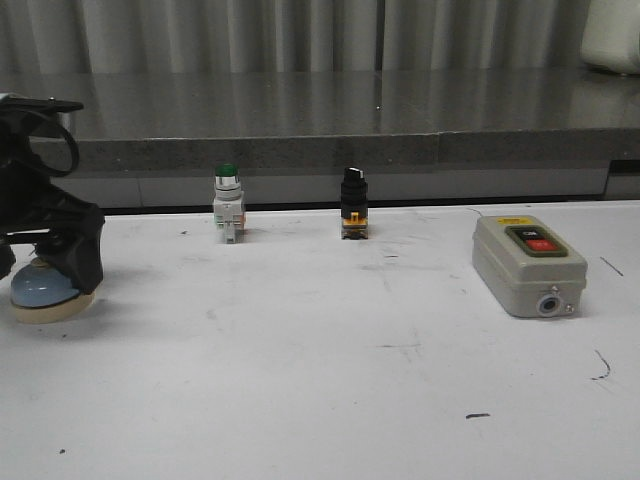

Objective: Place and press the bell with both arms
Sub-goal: 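Reach the left gripper down and grasp the blue bell, then carry the bell with the left gripper toward the table centre and lower it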

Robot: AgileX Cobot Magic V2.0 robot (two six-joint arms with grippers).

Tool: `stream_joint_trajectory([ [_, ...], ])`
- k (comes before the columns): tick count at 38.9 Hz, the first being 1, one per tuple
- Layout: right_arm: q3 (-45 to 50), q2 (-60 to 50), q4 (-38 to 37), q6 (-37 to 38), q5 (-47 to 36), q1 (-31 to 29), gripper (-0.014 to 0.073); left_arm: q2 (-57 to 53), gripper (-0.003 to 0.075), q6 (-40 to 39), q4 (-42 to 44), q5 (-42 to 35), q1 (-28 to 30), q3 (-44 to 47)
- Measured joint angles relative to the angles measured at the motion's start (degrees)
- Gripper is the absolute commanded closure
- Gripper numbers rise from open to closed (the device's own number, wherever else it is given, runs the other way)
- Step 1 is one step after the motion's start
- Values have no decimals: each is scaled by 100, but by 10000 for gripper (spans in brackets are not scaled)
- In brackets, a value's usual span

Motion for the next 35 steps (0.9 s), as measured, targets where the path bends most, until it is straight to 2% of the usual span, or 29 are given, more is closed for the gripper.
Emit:
stream_joint_trajectory([
  [3,0,0,0,0,0,0,-29,94,162,4,0,-25,0,0],
  [8,0,0,0,0,0,0,-29,114,342,4,-20,-25,0,0],
  [10,0,0,0,0,0,0,-29,114,365,4,-29,-25,0,0],
  [14,0,0,0,0,0,0,-29,114,363,4,-166,37,0,-44],
  [19,0,0,0,0,0,0,-29,123,363,4,-273,665,-252,-431],
  [24,0,0,0,0,0,0,-29,137,363,4,-273,967,-1079,-906],
  [31,0,0,0,0,0,0,-29,231,363,105,-303,735,-2316,-1341],
  [35,0,0,0,0,0,0,-29,574,363,126,-253,722,-2678,-1706],
])
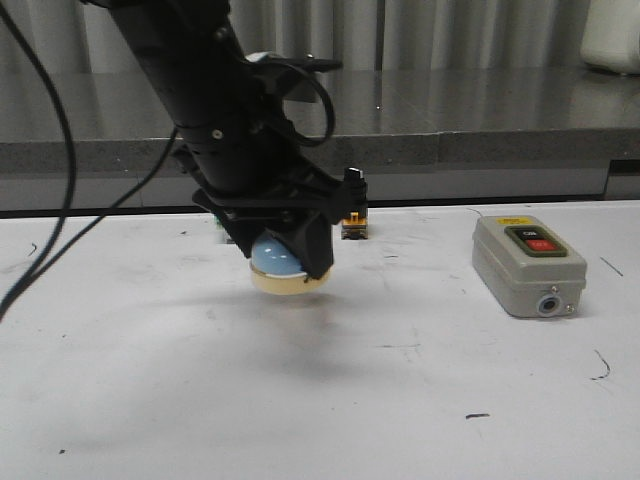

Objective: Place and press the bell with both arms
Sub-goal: 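Carry the bell with the left gripper toward the table centre and lower it, then open the left gripper and lift it away from the bell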

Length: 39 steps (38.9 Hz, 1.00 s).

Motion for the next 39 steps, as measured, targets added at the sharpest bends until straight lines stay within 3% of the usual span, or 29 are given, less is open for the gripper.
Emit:
stream_joint_trajectory([
  [9,0,0,0,0,0,0,-29,710,349,0,81,0,-112,-454],
  [18,0,0,0,0,0,0,-29,722,164,0,91,24,-112,-476],
  [30,0,0,0,0,0,0,-29,613,165,0,81,338,-112,-661],
  [39,0,0,0,0,0,0,-29,-800,166,-103,81,556,-87,-220],
])
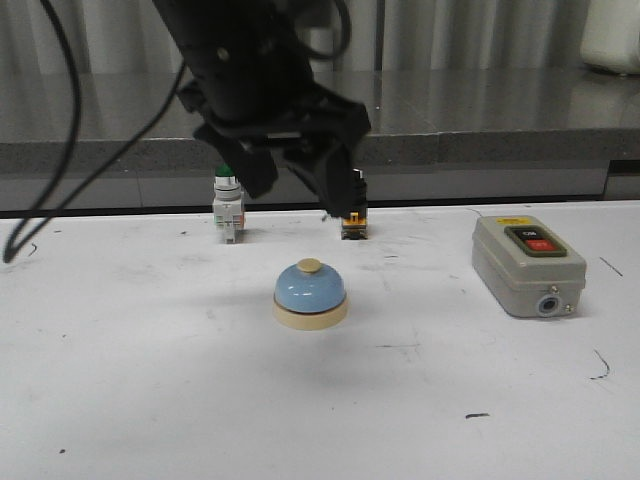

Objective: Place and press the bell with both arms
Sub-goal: 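Open the left gripper and lift it away from the bell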

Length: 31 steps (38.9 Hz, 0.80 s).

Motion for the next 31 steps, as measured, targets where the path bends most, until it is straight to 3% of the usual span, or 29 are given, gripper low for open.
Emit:
stream_joint_trajectory([
  [31,0,0,0,0,0,0,-29,-5196,166,-208,0,196,902,2997],
])
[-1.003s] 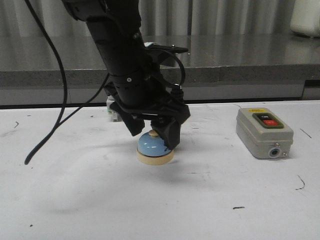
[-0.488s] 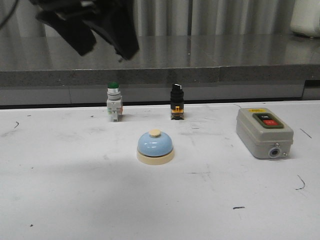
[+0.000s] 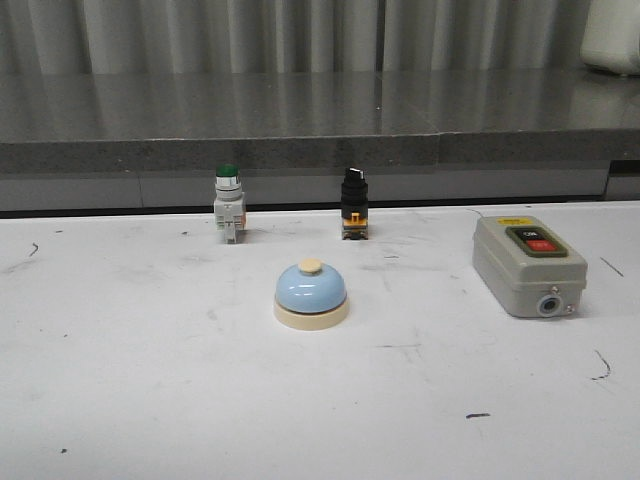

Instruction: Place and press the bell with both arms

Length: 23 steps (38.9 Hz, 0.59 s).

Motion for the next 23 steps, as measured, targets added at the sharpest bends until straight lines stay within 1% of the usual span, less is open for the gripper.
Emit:
stream_joint_trajectory([
  [10,0,0,0,0,0,0,-29,-1085,166,-120,0,87,15,681],
  [23,0,0,0,0,-34,0,-29,-1265,166,-132,0,122,15,790],
])
